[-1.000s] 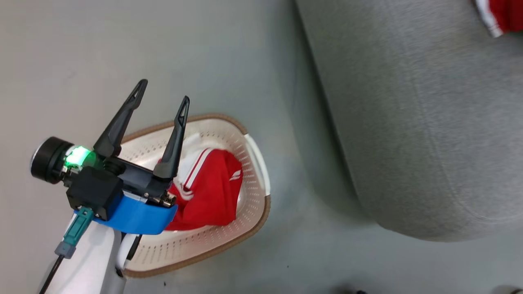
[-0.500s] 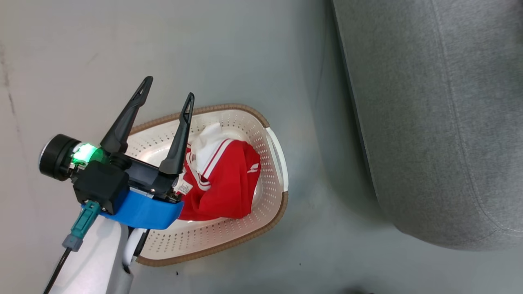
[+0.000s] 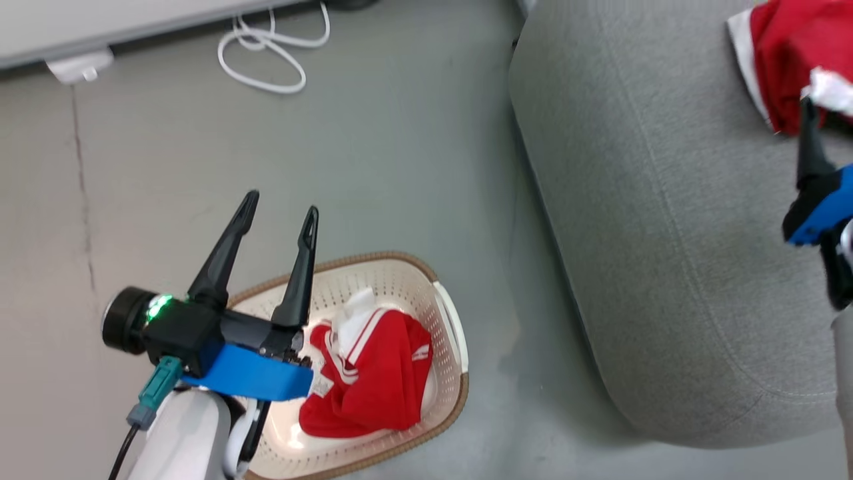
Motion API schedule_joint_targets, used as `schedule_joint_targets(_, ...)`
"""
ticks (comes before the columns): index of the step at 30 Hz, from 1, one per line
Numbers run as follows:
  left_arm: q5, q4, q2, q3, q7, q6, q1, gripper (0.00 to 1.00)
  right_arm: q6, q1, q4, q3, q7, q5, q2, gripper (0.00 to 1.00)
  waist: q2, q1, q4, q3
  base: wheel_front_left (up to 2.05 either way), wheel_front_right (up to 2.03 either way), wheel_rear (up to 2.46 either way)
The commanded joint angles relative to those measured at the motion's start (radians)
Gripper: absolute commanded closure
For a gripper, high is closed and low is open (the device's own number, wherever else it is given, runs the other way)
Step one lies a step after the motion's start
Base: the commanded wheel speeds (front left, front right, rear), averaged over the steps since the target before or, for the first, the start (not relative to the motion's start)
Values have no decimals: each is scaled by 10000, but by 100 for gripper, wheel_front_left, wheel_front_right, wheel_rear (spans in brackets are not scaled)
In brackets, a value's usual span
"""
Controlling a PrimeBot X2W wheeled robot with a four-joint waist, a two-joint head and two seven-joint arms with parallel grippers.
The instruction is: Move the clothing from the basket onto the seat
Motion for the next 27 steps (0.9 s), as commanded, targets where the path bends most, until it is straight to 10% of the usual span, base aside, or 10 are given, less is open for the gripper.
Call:
schedule_joint_targets(1,-68,93,-57,148,-45,-29,306,0,1,478,-226,239,-96,101,60,0,0,1,-45,-900,0,0,0)
schedule_joint_targets(27,-10,1061,-931,1713,-39,-85,2423,0,1,7038,-6348,1584,-255,282,2199,0,0,1,944,-3499,0,0,0)
